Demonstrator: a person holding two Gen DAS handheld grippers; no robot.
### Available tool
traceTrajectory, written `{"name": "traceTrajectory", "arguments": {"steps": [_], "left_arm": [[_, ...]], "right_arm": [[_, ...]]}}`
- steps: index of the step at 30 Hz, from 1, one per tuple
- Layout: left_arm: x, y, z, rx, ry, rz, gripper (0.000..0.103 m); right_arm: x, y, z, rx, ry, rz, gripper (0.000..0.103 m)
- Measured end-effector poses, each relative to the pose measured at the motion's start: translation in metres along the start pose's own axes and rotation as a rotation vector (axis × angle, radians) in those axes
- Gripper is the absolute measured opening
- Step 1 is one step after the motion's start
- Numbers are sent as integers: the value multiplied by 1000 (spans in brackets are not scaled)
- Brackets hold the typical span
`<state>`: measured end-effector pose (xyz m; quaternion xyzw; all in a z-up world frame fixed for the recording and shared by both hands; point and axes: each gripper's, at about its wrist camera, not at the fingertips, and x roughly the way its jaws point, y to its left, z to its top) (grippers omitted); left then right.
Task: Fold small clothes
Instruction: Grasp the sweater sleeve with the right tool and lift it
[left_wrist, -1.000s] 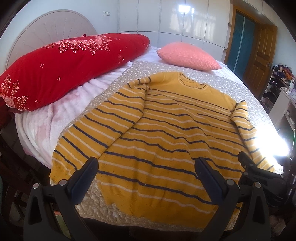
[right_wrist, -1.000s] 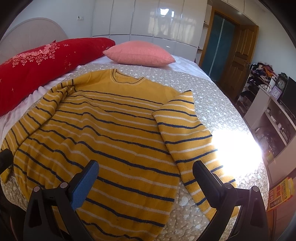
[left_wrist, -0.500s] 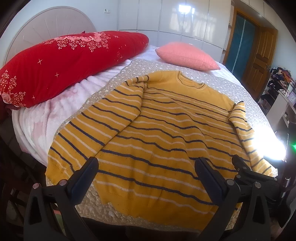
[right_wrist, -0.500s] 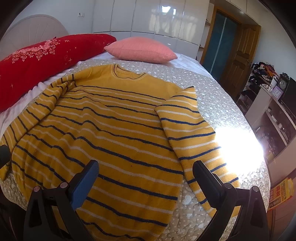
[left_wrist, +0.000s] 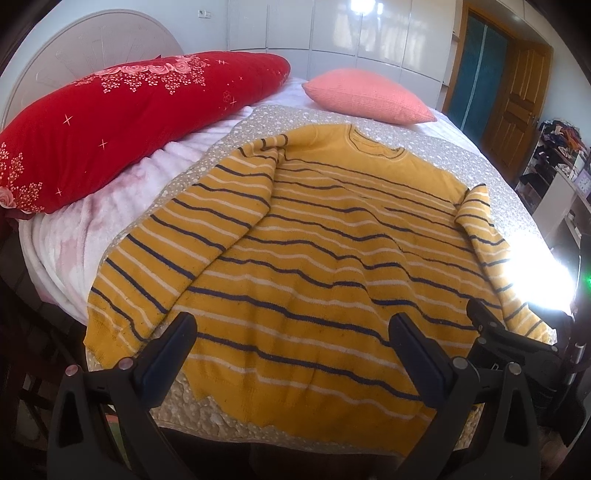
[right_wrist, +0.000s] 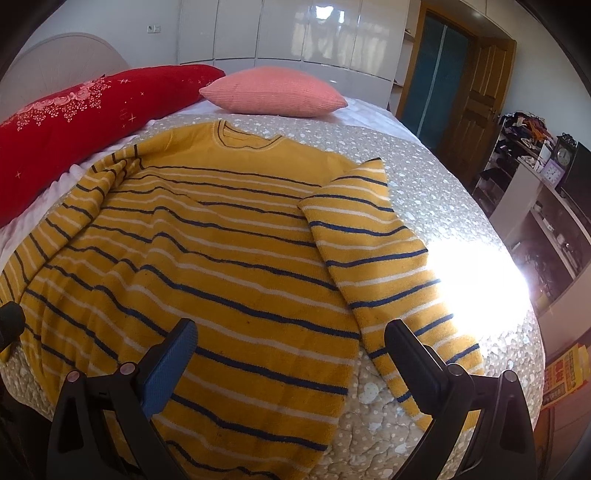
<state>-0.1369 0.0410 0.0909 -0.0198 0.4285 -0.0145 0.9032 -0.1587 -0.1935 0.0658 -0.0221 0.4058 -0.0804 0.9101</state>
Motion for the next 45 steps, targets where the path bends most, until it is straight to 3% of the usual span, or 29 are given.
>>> {"name": "traceTrajectory", "arguments": {"steps": [4,9,11,13,17,21,23,24,25,26,27,28,30,35,38,42,44,45], "left_arm": [[3,-8,-2,23,15,-2,103],[7,-14,-4,35,24,-1,103],[11,-18,-6,44,39,-3,103],[16,-23,-8,59,59,-6,103],[20,-38,-13,93,82,-15,103],[15,-52,-16,143,73,-12,103],[12,-57,-17,162,67,-7,103],[12,-59,-17,167,66,-4,103],[12,-61,-17,170,67,-3,103],[12,-62,-16,171,69,-2,103],[13,-63,-15,174,72,-2,103],[13,-64,-14,177,75,-2,103],[12,-65,-10,178,71,2,103],[9,-56,-3,152,46,21,103],[7,-51,0,130,43,26,103],[3,-49,0,134,36,31,103],[1,-50,-1,143,34,31,103],[0,-50,-1,146,33,30,103]], "right_arm": [[-5,-30,1,36,-32,-11,102],[-4,-110,-7,179,-31,-98,102],[1,-143,-16,258,-7,-119,100],[11,-169,-27,332,34,-116,91],[37,-190,-44,445,84,-9,90],[44,-178,-47,385,44,-50,92],[39,-172,-46,346,10,-4,72],[37,-168,-42,328,0,30,48],[36,-172,-43,321,-4,98,19],[36,-177,-42,339,2,191,7],[35,-184,-41,364,3,252,8],[31,-190,-39,367,1,258,8],[24,-207,-30,345,-21,193,7],[25,-284,8,335,-56,-152,7],[44,-333,20,374,-10,-313,7],[69,-365,18,455,66,-262,12],[60,-373,12,488,48,-248,23],[47,-375,5,514,14,-252,35]]}}
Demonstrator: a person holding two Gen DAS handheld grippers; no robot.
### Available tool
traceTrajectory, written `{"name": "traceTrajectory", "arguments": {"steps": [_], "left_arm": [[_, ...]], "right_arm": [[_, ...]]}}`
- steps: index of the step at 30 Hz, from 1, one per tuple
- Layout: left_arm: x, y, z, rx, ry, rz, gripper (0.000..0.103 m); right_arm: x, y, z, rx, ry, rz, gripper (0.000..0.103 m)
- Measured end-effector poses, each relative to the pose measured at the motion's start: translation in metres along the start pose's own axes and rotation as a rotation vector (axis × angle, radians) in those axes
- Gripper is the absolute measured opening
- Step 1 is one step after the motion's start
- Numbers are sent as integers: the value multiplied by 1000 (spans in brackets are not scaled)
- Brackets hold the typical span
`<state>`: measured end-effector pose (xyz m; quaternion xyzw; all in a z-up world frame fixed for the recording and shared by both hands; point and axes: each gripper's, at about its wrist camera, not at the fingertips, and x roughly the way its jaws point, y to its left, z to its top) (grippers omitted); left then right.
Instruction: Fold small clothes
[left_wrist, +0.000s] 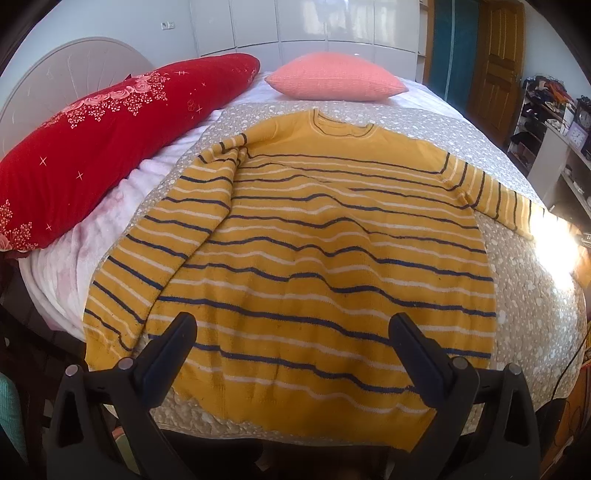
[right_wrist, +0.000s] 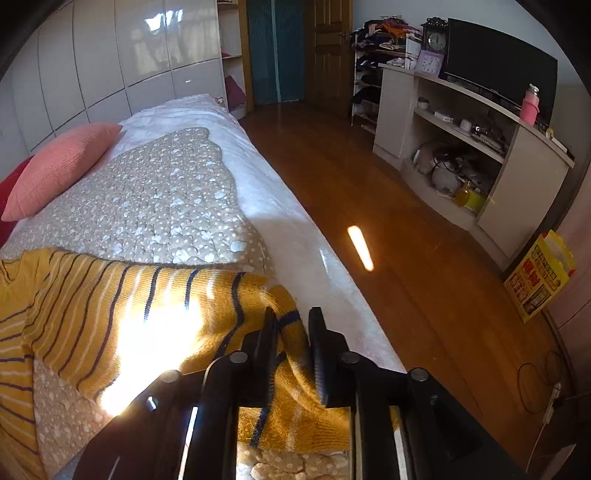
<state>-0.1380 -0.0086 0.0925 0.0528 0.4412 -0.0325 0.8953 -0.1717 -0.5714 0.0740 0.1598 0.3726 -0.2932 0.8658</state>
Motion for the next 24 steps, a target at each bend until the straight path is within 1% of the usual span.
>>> {"name": "traceTrajectory", "arguments": {"steps": [1,2,3,5,8,9,11,12,13,15,18,19,20,21,22,24], "left_arm": [[0,0,0,3,-1,0,103],[0,0,0,4,0,-1,103],[1,0,0,4,1,-3,103],[5,-1,0,0,10,-13,103],[11,-5,-1,-2,28,-32,103],[13,-7,-2,1,34,-40,103],[15,-12,-4,11,46,-54,103],[15,-14,-5,17,49,-58,103],[15,-15,-5,25,50,-62,103],[12,-15,-6,32,43,-60,103],[7,-8,-5,10,26,-50,103],[7,-4,-5,-5,23,-49,103],[6,0,-5,-18,22,-48,103],[6,3,-4,-30,22,-45,103],[6,8,-4,-40,20,-39,103],[6,18,-3,-58,13,-23,103]], "right_arm": [[-12,-9,-2,48,-34,18,49],[-22,-17,-6,101,-61,51,56],[-32,-27,-11,154,-79,107,64],[-44,-41,-25,245,-66,248,64],[-43,-51,-55,370,2,446,64],[-38,-52,-67,417,36,503,64],[-23,-48,-87,500,93,566,64],[-16,-45,-94,533,111,569,64],[-9,-43,-98,559,120,552,63],[-3,-43,-94,589,78,515,61],[5,-43,-70,558,7,376,60],[10,-41,-62,541,6,345,47],[16,-39,-56,525,21,317,31],[20,-38,-51,517,41,309,9],[17,-37,-46,518,33,308,9],[-3,-25,-31,451,-19,295,9]]}}
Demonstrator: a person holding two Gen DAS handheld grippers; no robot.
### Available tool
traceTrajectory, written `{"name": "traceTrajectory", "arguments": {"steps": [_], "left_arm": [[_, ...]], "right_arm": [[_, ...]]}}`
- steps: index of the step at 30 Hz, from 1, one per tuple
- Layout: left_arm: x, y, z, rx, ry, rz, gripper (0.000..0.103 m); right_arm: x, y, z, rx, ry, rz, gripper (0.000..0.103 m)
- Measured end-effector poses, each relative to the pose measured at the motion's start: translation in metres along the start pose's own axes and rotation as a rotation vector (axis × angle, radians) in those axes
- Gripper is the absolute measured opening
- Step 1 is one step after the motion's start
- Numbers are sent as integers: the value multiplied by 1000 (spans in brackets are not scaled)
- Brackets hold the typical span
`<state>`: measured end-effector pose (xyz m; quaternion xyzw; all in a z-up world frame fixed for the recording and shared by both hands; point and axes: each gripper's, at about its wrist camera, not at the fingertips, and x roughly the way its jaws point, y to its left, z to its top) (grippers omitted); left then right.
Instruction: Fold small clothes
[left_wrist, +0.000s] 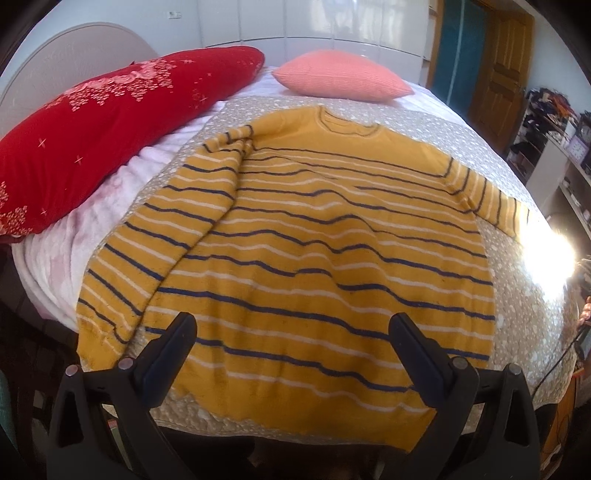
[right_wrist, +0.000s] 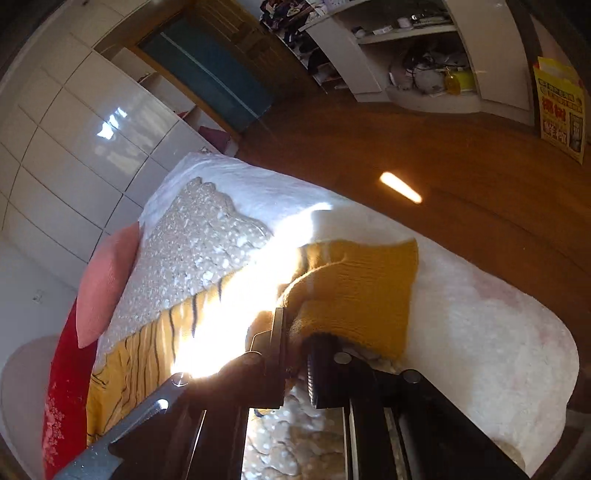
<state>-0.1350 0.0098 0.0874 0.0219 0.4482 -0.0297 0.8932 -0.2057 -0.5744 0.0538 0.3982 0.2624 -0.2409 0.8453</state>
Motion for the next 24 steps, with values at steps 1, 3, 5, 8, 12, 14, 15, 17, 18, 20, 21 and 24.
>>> {"name": "traceTrajectory", "arguments": {"steps": [1,3,5,8,12,14,15,17,18,20,21,24], "left_arm": [[1,7,0,-12,-5,9,103],[4,19,0,-34,-3,18,103],[9,34,-1,-66,3,13,103],[14,54,-5,-120,9,2,103],[15,84,-11,-177,1,-7,103],[13,102,-16,-206,-13,-4,103],[13,111,-18,-220,-18,-2,103],[11,129,-22,-256,-27,-4,103],[11,137,-24,-273,-30,-6,103],[12,153,-28,-306,-33,-8,103],[13,160,-29,-320,-31,-7,103],[19,179,-34,-356,-24,-1,103]], "right_arm": [[-8,18,4,-56,-17,12,9],[-16,61,6,-146,-12,77,9],[-21,111,0,-244,9,148,9],[-12,194,-25,-368,88,279,9],[18,298,-88,-499,216,411,9],[39,345,-127,-557,282,445,9],[49,365,-146,-584,313,457,9],[74,403,-186,-655,356,456,9],[84,417,-205,-691,375,448,9],[107,437,-244,-755,414,423,9],[118,447,-259,-779,434,408,9],[143,465,-296,-838,489,370,12]]}}
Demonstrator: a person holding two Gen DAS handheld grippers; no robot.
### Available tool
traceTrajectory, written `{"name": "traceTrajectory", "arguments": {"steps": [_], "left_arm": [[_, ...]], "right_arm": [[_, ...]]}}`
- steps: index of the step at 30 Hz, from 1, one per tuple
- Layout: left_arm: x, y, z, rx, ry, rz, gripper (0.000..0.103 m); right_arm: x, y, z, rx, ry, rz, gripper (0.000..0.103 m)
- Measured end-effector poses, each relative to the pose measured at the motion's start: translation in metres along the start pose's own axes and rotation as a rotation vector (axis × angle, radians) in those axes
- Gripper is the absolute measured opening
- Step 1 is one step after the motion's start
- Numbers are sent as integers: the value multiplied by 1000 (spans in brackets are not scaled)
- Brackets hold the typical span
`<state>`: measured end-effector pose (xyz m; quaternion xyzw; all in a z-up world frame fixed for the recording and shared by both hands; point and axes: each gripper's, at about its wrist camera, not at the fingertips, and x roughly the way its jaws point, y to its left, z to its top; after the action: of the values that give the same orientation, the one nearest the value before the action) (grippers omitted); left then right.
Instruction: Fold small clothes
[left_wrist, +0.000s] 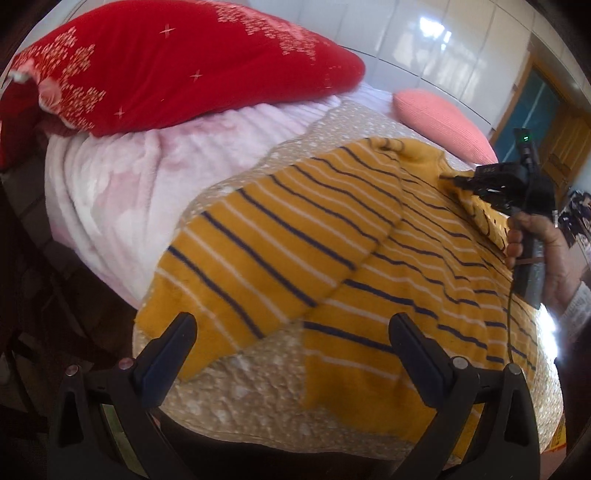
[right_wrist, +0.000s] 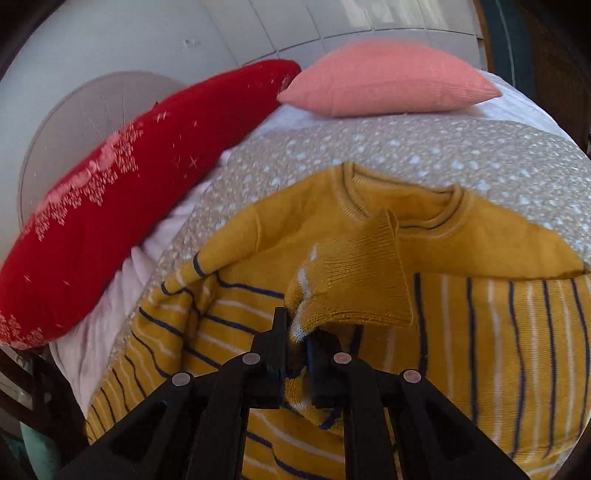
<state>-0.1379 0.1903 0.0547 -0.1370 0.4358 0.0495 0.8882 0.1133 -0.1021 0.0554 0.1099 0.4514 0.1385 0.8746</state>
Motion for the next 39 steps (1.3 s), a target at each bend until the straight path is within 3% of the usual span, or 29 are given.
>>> {"name": "traceTrajectory", "arguments": {"steps": [5,9,15,17,22,27,31,36,38,39], "left_arm": [[2,30,0,-77,-9,8,103],[1,51,-1,-127,-21,27,103],[-13,99,-1,-236,-66,125,103],[-19,120,-2,-282,-86,190,103],[-37,159,-6,-374,-119,285,103],[-48,179,-12,-421,-130,312,103],[-51,184,-15,-434,-123,328,103],[-49,179,-16,-427,-114,330,103],[-47,174,-14,-422,-110,321,103],[-47,171,-13,-416,-108,316,103]], "right_arm": [[32,29,-8,-32,62,43,16],[32,51,-11,-84,67,76,45],[-2,96,-37,-201,83,186,48],[-16,125,-59,-307,111,257,48],[-39,202,-137,-666,175,374,68],[-36,251,-221,-1049,201,336,73],[-23,262,-266,-1306,129,175,73],[-8,265,-285,-1447,32,35,71],[-6,268,-285,-1443,-1,4,46],[-10,268,-278,-1408,2,29,31]]}}
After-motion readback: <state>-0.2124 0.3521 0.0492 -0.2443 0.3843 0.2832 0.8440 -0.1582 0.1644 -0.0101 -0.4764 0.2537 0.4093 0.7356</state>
